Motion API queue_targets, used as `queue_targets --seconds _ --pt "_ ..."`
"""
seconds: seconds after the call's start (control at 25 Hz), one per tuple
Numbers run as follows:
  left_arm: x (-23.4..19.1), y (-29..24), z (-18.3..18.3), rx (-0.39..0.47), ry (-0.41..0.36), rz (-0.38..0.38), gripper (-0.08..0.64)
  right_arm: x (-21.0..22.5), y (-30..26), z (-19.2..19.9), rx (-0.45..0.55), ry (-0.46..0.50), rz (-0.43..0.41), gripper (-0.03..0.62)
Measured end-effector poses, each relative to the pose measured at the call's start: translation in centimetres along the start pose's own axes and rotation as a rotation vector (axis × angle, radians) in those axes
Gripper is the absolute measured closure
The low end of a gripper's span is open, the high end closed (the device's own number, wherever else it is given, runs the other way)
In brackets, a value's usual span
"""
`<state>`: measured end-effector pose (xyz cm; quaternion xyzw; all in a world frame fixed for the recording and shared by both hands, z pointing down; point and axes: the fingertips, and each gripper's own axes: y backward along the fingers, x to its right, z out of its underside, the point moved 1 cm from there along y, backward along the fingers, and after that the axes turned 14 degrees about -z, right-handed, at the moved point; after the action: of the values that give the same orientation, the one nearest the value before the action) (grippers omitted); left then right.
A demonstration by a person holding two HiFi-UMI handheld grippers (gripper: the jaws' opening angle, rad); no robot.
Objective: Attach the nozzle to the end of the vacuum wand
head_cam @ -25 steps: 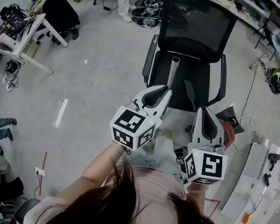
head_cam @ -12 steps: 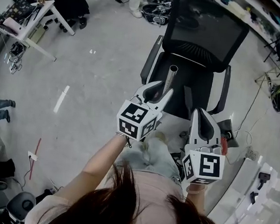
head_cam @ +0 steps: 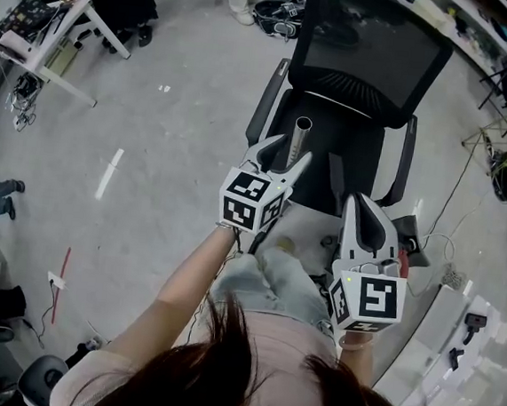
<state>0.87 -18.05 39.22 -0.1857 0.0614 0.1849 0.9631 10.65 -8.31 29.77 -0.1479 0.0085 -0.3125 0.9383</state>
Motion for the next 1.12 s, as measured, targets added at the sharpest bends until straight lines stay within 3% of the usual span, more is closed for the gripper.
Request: queue_targets --seconds 0.32,0.52,0.68,0.76,1.12 --pt "-0.9 -4.0 2.6 -0.039 0.000 -0.013 0.331 1.0 0.1 0.7 0.040 -0.077 -0.027 0.569" --pt "-1.2 -6.4 4.0 -0.069 -0.022 -0.030 0.330 2.2 0.1 1.3 0.022 -0.057 -0.016 0.569" --pt "-1.2 -7.4 4.4 -0.051 -0.039 -0.056 0.336 3.2 -0.1 1.9 0.010 -0.070 -0.017 0.569" --pt "-1.3 -7.7 4.7 -0.034 -0.055 -0.079 0.391 3.8 -0.2 2.4 0.003 -0.095 -0.029 0.569" --pt "-0.4 -8.5 4.8 0.006 -0.125 -0.084 0.405 7.5 -1.5 5.6 -0.055 -0.115 -0.076 0.569"
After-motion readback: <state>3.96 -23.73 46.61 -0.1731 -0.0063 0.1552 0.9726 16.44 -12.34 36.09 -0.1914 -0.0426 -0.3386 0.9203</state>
